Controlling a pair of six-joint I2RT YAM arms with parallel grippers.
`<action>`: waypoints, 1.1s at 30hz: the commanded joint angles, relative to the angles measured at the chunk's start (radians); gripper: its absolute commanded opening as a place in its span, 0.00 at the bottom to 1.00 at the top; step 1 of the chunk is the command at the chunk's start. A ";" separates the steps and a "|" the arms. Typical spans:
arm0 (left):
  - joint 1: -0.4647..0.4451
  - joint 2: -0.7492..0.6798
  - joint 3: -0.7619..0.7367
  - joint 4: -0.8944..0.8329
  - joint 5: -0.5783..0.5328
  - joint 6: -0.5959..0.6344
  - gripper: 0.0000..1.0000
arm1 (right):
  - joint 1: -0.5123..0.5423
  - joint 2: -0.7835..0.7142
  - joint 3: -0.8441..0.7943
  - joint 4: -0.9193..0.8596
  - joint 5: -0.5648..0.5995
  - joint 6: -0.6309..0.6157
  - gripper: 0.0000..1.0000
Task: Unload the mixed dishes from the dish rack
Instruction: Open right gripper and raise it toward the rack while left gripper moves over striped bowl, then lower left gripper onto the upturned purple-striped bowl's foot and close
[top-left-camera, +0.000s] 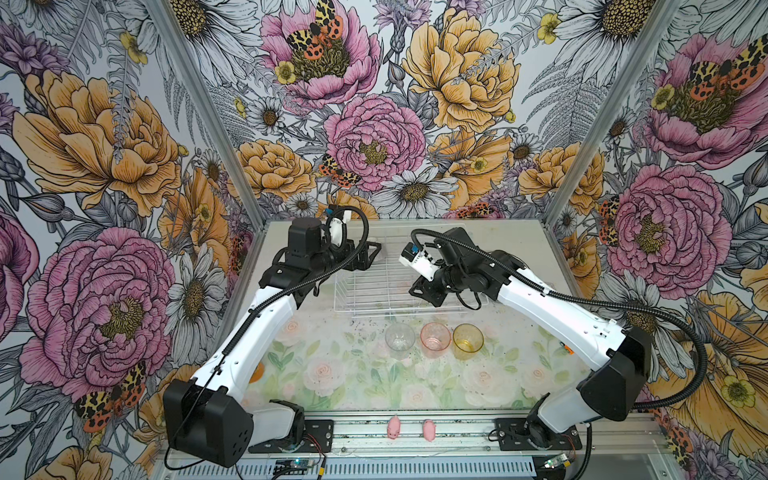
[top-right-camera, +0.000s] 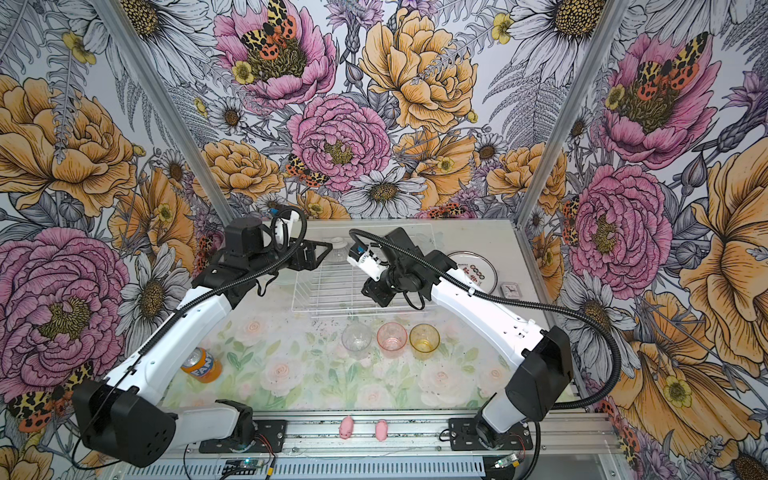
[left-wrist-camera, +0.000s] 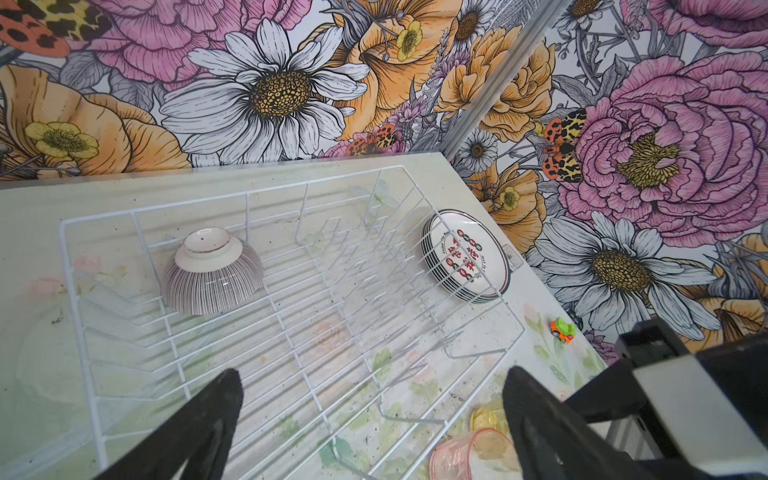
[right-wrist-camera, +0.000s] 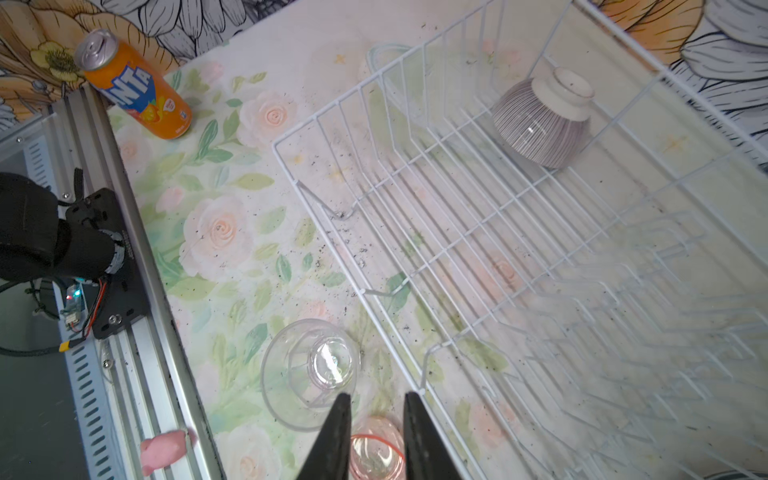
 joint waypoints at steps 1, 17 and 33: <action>-0.024 0.102 0.081 -0.089 -0.187 0.044 0.99 | -0.047 -0.045 -0.011 0.133 -0.042 0.056 0.26; -0.025 0.639 0.460 -0.197 -0.428 0.034 0.84 | -0.216 0.037 -0.036 0.351 -0.090 0.180 0.27; -0.024 0.887 0.712 -0.238 -0.474 0.022 0.84 | -0.294 0.066 -0.085 0.426 -0.189 0.208 0.27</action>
